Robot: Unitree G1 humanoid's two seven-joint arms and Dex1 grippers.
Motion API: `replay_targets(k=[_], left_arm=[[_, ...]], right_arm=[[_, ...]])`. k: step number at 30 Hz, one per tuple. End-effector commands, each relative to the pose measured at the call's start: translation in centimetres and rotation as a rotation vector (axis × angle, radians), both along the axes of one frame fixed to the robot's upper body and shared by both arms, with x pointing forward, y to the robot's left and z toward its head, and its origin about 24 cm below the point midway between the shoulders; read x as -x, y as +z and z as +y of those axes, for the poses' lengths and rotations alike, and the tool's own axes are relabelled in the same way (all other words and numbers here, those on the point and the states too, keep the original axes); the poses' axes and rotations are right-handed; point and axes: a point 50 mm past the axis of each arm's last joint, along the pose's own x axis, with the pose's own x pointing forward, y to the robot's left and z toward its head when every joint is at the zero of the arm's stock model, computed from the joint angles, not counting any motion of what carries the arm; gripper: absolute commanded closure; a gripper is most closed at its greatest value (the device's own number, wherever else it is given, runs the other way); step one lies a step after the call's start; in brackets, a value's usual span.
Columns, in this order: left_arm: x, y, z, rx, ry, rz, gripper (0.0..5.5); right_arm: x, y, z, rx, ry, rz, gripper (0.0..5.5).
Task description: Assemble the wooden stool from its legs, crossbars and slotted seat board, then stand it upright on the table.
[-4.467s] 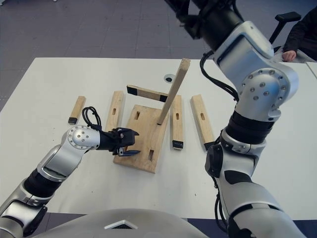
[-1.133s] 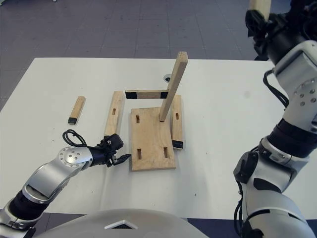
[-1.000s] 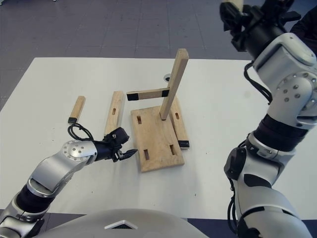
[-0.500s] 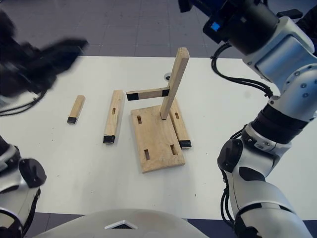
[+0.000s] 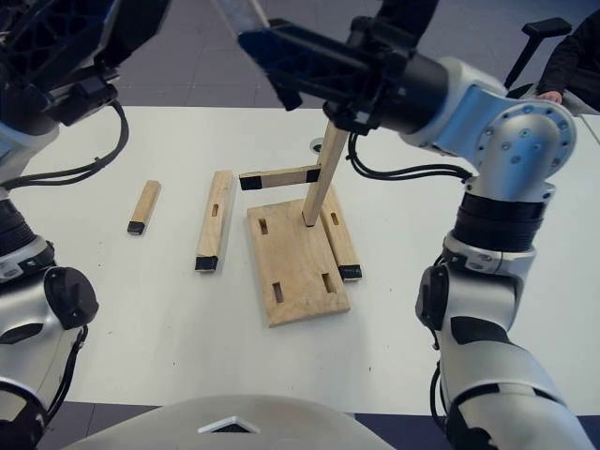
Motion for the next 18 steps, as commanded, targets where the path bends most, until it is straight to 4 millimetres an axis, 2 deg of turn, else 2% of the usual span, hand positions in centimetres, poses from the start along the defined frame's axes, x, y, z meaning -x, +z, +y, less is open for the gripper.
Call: replay_targets(k=[1, 14, 18], left_arm=[[-0.2, 0.6, -1.4, -0.011, -0.002, -0.029, 2.28], [-0.3, 0.5, -2.1, -0.026, -0.042, -0.024, 2.28], [-0.4, 0.3, -1.6, -0.027, -0.03, -0.009, 2.98]], right_arm=[[0.5, 0.9, 1.3, -0.008, 0.018, -0.058, 3.48], [0.3, -1.3, 1.9, 0.084, 0.012, -0.037, 3.48], [0.2, -1.5, 1.7, 0.099, 0.01, -0.046, 3.48]])
